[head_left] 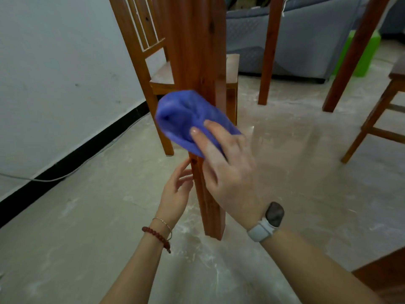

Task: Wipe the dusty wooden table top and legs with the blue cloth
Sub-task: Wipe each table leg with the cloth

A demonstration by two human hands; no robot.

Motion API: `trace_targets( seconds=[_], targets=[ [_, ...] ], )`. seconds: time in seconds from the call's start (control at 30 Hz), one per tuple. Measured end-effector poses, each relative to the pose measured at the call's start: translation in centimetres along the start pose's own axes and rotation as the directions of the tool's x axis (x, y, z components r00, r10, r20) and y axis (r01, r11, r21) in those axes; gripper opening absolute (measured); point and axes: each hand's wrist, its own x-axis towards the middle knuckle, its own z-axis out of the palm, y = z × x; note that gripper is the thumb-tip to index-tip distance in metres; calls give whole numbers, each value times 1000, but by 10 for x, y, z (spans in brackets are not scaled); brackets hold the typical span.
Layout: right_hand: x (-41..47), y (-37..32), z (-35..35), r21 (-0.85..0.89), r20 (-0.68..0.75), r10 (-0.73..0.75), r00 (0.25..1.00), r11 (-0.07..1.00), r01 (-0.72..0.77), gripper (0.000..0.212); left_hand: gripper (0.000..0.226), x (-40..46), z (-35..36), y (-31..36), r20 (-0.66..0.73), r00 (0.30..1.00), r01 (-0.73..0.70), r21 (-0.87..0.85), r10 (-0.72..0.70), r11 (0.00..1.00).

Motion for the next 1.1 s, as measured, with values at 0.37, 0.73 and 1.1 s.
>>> trace_targets(
  seconds=[0.37,0.73,1.1],
  targets=[
    [-100,2,29,-259,766,64,640,942,215,49,41,7,-38,-5,138,973,203,-137,-184,970],
    [-18,17,-4,-204,277,-23,960,976,82,32,32,-13,-38,-21,-42,975,198,-264,-217,944],
    [-121,53,-59,-216,949,284,136,902,-375,39,30,-61,11,-37,147,969,179,153,-201,972]
  ],
)
